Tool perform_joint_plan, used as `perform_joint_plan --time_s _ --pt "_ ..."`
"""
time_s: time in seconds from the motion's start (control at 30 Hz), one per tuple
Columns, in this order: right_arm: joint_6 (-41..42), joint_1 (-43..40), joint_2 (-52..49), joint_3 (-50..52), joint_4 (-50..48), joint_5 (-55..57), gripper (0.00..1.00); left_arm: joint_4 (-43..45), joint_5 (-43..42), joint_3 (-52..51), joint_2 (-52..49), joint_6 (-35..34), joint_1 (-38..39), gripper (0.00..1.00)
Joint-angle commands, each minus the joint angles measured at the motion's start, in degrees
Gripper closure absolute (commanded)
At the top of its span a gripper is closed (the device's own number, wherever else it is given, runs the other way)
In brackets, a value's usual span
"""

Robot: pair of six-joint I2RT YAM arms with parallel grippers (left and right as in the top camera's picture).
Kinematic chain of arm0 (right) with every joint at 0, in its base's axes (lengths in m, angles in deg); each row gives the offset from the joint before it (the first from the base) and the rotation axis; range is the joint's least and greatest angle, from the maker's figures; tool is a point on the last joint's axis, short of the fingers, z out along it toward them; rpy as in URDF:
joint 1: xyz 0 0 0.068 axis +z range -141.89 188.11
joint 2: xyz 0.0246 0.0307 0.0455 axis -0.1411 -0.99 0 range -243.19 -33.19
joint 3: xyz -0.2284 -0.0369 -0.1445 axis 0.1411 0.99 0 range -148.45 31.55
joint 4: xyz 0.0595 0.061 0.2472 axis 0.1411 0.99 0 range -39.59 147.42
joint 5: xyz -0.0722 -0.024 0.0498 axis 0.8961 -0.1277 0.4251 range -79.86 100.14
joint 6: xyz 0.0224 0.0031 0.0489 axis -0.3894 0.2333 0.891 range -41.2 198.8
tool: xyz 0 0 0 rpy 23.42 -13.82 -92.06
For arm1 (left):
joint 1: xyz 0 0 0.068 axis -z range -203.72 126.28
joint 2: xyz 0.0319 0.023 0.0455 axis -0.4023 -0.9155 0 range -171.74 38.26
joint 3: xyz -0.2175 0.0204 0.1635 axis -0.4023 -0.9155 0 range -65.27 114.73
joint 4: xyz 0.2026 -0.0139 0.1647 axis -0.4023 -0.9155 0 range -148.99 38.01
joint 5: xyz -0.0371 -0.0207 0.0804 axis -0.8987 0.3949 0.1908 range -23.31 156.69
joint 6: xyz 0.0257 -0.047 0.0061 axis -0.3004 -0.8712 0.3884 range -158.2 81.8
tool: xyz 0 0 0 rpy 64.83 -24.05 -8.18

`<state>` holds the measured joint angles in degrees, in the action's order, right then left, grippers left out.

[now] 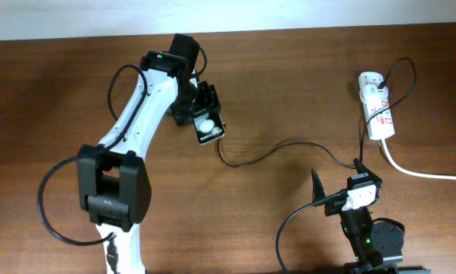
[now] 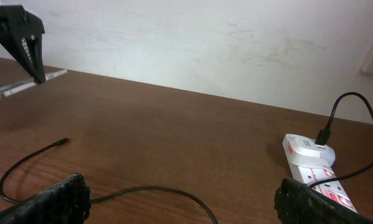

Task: Plug charger to phone and switch on socket
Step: 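Lift the phone with the left gripper and tilt it upright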

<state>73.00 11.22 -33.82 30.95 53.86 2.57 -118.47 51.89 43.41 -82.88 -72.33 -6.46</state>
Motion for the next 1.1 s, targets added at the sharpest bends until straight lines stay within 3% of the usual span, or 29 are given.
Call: perform_joint_plan --time_s 0.0,0.5,0.9,1.07 --pt "0.3 0.3 0.4 0.3 0.3 -0.8 0.01 0.0 -1.1 1.5 4.6 -1.3 0.0 1.0" --pt "0.3 0.3 0.4 0.3 0.3 -0.8 0.01 -1.3 -4.9 1.5 5.9 -1.3 0.2 1.0" --pt "0.3 0.3 0.4 0.3 0.3 -0.8 0.01 -1.7 -5.0 1.5 5.9 -13.2 0.2 1.0" --pt "0.3 0.3 0.4 0.3 0.3 -0.8 0.01 -2.4 -5.0 1.5 5.9 -23.1 0.2 1.0"
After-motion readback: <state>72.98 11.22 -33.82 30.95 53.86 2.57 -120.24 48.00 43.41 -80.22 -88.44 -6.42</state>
